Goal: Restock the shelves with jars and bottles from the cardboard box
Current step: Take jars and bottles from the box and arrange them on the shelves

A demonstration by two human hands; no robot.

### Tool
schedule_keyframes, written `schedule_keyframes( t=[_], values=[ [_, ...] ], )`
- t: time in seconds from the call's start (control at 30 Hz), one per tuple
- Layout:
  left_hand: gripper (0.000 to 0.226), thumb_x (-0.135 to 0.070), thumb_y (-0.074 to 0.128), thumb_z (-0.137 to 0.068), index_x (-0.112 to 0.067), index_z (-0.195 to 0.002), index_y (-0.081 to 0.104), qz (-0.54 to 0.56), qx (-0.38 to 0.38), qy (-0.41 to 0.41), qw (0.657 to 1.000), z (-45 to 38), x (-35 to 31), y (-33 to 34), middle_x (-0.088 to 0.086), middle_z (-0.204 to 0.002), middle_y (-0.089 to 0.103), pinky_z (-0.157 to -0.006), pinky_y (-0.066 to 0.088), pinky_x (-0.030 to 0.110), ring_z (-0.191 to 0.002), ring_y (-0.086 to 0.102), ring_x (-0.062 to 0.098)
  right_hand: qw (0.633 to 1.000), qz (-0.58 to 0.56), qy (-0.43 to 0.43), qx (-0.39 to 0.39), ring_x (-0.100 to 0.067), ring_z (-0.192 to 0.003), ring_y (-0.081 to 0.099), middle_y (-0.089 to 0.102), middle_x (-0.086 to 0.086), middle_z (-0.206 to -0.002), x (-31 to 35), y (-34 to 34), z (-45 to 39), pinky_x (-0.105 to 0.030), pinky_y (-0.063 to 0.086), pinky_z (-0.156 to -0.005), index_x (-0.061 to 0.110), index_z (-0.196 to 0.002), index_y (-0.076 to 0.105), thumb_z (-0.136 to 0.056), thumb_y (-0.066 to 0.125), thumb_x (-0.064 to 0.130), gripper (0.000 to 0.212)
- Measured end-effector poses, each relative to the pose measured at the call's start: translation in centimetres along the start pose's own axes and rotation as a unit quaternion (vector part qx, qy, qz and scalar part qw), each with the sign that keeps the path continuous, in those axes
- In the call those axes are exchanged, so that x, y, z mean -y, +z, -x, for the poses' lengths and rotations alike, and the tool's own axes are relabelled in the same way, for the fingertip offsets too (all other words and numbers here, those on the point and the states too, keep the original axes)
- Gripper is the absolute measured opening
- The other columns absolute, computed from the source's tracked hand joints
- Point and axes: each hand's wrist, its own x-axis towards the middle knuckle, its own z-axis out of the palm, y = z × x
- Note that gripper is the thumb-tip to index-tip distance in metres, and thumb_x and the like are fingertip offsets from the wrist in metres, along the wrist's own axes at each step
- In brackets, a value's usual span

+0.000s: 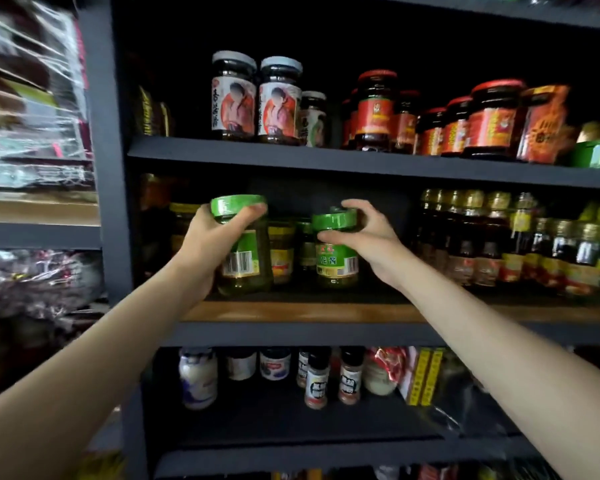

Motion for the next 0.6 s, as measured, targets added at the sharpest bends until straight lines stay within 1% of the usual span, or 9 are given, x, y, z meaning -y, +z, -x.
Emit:
schedule_keyframes(
  t=[0.07, 0.13, 0.17, 0.2, 0.3, 0.37, 0.43, 0.5, 0.6],
  values=[
    [0.042, -0.033, 0.075, -0.074, -0.014, -0.107, 0.058, -0.034, -0.016, 0.001, 0.999, -0.4, 0.3, -0.9, 0.007, -0.102, 0.068, -0.077, 0.056, 0.037, -0.092, 0.068, 0.024, 1.000, 0.025, -0.008, 0.016, -0.019, -0.109, 0.055, 0.053, -0.002, -0.121, -0.9, 0.9, -0.8, -0.035, 0.050, -0.091, 0.028, -0.115, 0.053, -0.058, 0.088, 0.016, 0.068],
    [0.070, -0.045, 0.081, -0.060, -0.010, -0.115, 0.056, -0.062, -0.018, 0.013, 0.998, -0.7, 0.4, -1.3, 0.007, -0.104, 0.069, -0.079, 0.057, 0.039, -0.094, 0.068, 0.023, 0.999, 0.026, -0.001, 0.036, -0.017, -0.106, 0.055, 0.053, 0.000, -0.117, -1.6, 1.4, -1.1, -0.030, 0.049, -0.086, 0.023, -0.120, 0.050, -0.061, 0.085, 0.009, 0.070],
    [0.076, -0.048, 0.082, -0.055, -0.010, -0.116, 0.055, -0.070, -0.014, 0.015, 0.997, -1.0, 0.6, -1.5, 0.006, -0.104, 0.069, -0.079, 0.057, 0.039, -0.094, 0.068, 0.022, 0.999, 0.017, 0.008, 0.041, -0.016, -0.105, 0.055, 0.053, 0.000, -0.117, -2.1, 1.5, -1.3, -0.029, 0.048, -0.086, 0.021, -0.124, 0.048, -0.063, 0.083, 0.005, 0.072],
    [0.075, -0.046, 0.082, -0.056, -0.010, -0.115, 0.054, -0.072, -0.011, 0.018, 0.997, -1.2, 0.7, -1.6, 0.005, -0.103, 0.069, -0.077, 0.057, 0.036, -0.093, 0.068, 0.020, 0.999, 0.006, 0.019, 0.045, -0.017, -0.107, 0.055, 0.054, -0.001, -0.118, -2.6, 1.5, -1.5, -0.031, 0.048, -0.089, 0.021, -0.126, 0.046, -0.064, 0.082, 0.002, 0.075],
    [0.052, -0.029, 0.076, -0.074, -0.014, -0.111, 0.045, -0.086, -0.011, 0.021, 0.996, -1.8, 0.9, -1.6, -0.003, -0.095, 0.062, -0.065, 0.051, 0.022, -0.085, 0.063, 0.010, 0.996, -0.027, 0.060, 0.064, -0.025, -0.114, 0.056, 0.056, -0.010, -0.125, -2.9, 1.3, -1.9, -0.041, 0.046, -0.099, 0.019, -0.132, 0.041, -0.068, 0.077, -0.004, 0.077],
    [0.051, -0.026, 0.075, -0.075, -0.016, -0.113, 0.041, -0.096, 0.005, 0.028, 0.995, -2.0, 1.0, -1.6, -0.006, -0.093, 0.058, -0.062, 0.048, 0.019, -0.082, 0.060, 0.006, 0.991, -0.007, 0.090, 0.094, -0.025, -0.118, 0.053, 0.055, -0.010, -0.128, -2.3, 0.8, -2.1, -0.036, 0.043, -0.100, 0.015, -0.137, 0.036, -0.074, 0.073, -0.001, 0.075],
    [0.054, -0.027, 0.075, -0.075, -0.016, -0.115, 0.041, -0.097, 0.013, 0.035, 0.995, -2.4, 1.1, -1.5, -0.006, -0.095, 0.059, -0.063, 0.048, 0.019, -0.085, 0.059, 0.005, 0.985, 0.106, 0.093, 0.100, -0.022, -0.121, 0.048, 0.050, -0.004, -0.131, -1.4, 0.4, -2.5, -0.032, 0.040, -0.100, 0.017, -0.140, 0.032, -0.076, 0.076, 0.020, 0.078],
    [0.056, -0.028, 0.075, -0.074, -0.013, -0.118, 0.042, -0.100, 0.014, 0.032, 0.994, -2.9, 1.5, -1.3, -0.003, -0.099, 0.061, -0.067, 0.049, 0.020, -0.089, 0.061, 0.008, 0.972, 0.214, 0.074, 0.069, -0.024, -0.130, 0.040, 0.038, -0.003, -0.144, -0.8, 0.5, -3.1, -0.036, 0.038, -0.105, 0.020, -0.144, 0.025, -0.070, 0.079, 0.039, 0.093],
    [0.061, -0.028, 0.076, -0.073, -0.011, -0.123, 0.044, -0.099, 0.013, 0.028, 0.995, -3.6, 2.4, -0.9, 0.000, -0.104, 0.063, -0.075, 0.051, 0.025, -0.097, 0.063, 0.015, 0.956, 0.284, 0.053, 0.055, -0.025, -0.130, 0.040, 0.036, -0.005, -0.146, -0.6, 1.0, -3.8, -0.039, 0.042, -0.103, 0.020, -0.142, 0.031, -0.069, 0.080, 0.037, 0.090]
  ],
)
